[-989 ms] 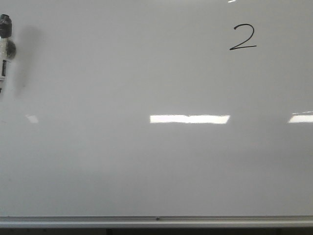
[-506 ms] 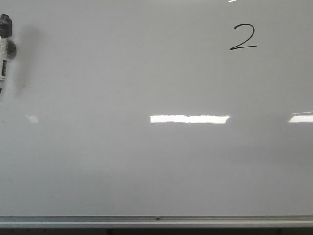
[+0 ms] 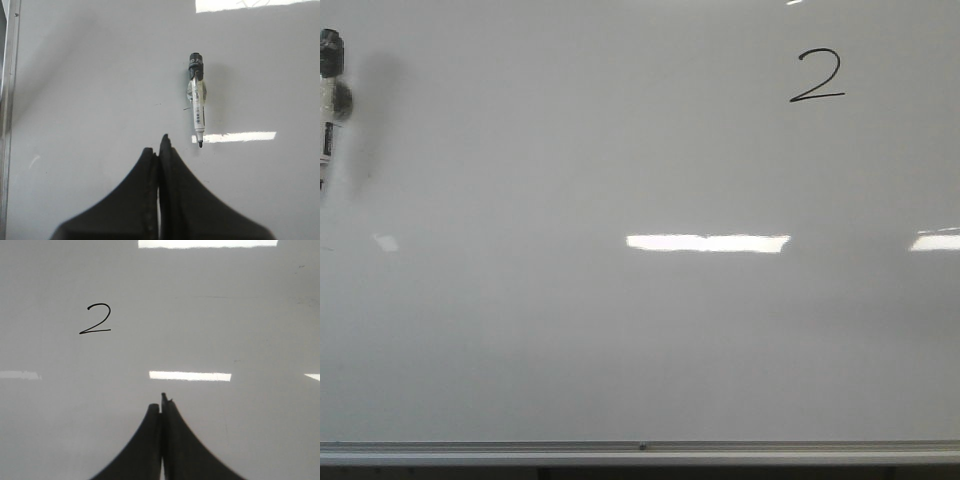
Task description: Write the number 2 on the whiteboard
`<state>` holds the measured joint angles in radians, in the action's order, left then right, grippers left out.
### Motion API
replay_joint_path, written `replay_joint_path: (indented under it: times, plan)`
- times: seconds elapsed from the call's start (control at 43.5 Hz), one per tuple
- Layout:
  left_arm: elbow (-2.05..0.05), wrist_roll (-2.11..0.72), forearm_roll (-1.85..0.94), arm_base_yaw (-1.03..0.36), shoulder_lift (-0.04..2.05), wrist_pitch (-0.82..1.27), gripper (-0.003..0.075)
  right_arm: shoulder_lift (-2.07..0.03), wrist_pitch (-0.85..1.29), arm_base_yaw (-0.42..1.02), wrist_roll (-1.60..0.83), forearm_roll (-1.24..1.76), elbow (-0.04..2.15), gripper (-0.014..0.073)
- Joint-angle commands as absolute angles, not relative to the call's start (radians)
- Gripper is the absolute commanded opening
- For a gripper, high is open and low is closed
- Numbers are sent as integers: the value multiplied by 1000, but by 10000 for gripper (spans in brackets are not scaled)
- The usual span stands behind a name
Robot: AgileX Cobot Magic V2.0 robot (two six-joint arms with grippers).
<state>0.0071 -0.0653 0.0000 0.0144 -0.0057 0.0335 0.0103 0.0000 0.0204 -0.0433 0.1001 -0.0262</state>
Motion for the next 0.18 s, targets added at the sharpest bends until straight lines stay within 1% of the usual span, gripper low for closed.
replay_joint_path:
  times: [0.0,0.161]
  plan:
    - [11,-65,-11,9,-20,-56,-20,29,-87,21,-54,101,-12,-67]
    - [11,-65,-11,9,-20,-56,-20,29,-87,21,-54,101,-12,-67]
